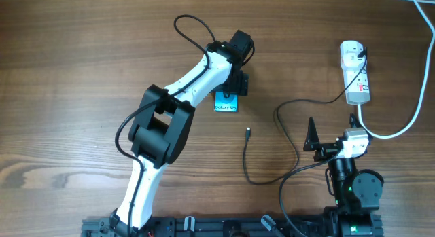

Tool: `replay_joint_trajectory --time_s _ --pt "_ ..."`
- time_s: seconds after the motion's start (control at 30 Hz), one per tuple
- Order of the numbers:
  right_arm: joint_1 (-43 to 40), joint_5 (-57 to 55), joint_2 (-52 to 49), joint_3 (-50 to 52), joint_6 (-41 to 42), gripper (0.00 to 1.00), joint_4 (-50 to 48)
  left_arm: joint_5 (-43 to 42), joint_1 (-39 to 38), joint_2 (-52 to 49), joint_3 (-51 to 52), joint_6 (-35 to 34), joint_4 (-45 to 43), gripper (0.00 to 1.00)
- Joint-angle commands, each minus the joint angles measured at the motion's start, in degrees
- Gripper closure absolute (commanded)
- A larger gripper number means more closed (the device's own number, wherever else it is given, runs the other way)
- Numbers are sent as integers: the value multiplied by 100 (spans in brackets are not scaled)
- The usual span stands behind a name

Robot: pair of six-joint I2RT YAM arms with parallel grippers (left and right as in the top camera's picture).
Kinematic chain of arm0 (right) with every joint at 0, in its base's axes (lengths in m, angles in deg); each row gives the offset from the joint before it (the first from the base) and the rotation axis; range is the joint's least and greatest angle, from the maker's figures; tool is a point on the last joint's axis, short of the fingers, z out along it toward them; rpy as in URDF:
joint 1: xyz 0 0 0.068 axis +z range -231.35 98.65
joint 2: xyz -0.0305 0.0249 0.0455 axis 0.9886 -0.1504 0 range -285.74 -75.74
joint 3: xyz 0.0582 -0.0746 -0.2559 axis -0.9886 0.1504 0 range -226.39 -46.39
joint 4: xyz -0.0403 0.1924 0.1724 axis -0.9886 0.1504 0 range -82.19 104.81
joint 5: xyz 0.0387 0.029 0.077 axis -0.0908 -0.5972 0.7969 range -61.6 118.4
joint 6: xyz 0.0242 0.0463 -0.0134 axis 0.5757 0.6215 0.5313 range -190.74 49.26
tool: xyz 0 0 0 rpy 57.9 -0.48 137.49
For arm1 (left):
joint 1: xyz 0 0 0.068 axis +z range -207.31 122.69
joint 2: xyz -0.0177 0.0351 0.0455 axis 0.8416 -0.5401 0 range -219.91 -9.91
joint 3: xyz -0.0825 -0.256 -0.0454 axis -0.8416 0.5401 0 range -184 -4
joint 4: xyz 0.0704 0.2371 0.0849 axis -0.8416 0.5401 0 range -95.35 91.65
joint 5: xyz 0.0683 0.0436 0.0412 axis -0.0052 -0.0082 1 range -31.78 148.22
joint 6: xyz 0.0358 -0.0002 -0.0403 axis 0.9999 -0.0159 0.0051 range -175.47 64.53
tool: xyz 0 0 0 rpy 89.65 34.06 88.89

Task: Plug charger to phone and switch on socket
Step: 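Close the left gripper on the phone's bottom edge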

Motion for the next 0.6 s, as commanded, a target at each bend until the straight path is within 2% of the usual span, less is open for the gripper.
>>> replay_joint_trajectory --time_s 0.0,0.03,0.13,0.2,0.23,0.3,0.57 --pt "22 -66 26 7 42 0 -15 -144 -31 -195 205 -22 9 19" --pt "22 -66 26 7 42 0 -15 -144 -31 -195 203 -22 9 16" --pt "22 -66 26 7 42 0 -15 -144 -31 -195 203 -22 4 18" --pt "22 -66 26 7 39 0 -15 -144 -31 -195 203 -22 -31 28" --pt "22 -66 26 7 42 0 -15 -144 -31 -195 203 -22 -37 30" --pt "22 -66 26 7 39 0 -15 -144 -31 -195 203 -22 -37 27" --pt "22 -66 26 7 42 0 -15 -144 -20 -55 195 -22 -31 28"
